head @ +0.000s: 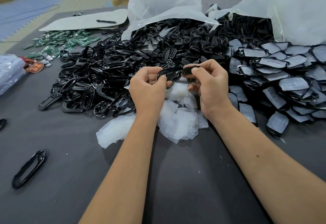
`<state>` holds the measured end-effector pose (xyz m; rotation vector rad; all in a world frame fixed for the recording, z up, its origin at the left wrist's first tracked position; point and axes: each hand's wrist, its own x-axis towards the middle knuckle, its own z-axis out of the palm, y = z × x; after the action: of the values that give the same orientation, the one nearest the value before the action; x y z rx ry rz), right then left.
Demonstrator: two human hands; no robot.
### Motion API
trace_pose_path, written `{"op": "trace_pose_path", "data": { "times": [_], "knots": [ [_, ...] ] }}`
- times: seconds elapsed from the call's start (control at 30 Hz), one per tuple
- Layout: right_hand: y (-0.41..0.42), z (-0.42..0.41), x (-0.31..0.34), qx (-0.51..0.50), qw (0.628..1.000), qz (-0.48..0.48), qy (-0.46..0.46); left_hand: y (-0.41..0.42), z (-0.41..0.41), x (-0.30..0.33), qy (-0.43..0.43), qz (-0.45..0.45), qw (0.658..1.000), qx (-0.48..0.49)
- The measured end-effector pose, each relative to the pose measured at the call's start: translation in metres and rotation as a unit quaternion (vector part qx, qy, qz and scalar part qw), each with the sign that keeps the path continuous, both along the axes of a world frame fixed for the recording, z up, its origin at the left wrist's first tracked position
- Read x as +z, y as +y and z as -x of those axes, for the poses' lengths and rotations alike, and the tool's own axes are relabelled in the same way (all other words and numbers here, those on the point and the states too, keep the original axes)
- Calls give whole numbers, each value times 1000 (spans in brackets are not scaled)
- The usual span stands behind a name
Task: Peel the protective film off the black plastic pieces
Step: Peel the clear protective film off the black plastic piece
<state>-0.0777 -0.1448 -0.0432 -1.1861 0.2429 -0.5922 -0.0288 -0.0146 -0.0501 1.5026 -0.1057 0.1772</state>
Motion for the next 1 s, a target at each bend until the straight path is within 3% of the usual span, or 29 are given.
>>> {"op": "trace_pose_path", "data": {
  "times": [0.5,0.77,1.0],
  "knots": [
    [-4,-4,-6,1,1000,-7,-17,0,1,0,0,-21,1000,17],
    [-5,-6,-16,-17,979,203,13,0,0,1,1,-17,1000,9],
    [0,-4,-14,-53,974,218,6,0,2,4,2,-4,1000,-13]
  ]
}}
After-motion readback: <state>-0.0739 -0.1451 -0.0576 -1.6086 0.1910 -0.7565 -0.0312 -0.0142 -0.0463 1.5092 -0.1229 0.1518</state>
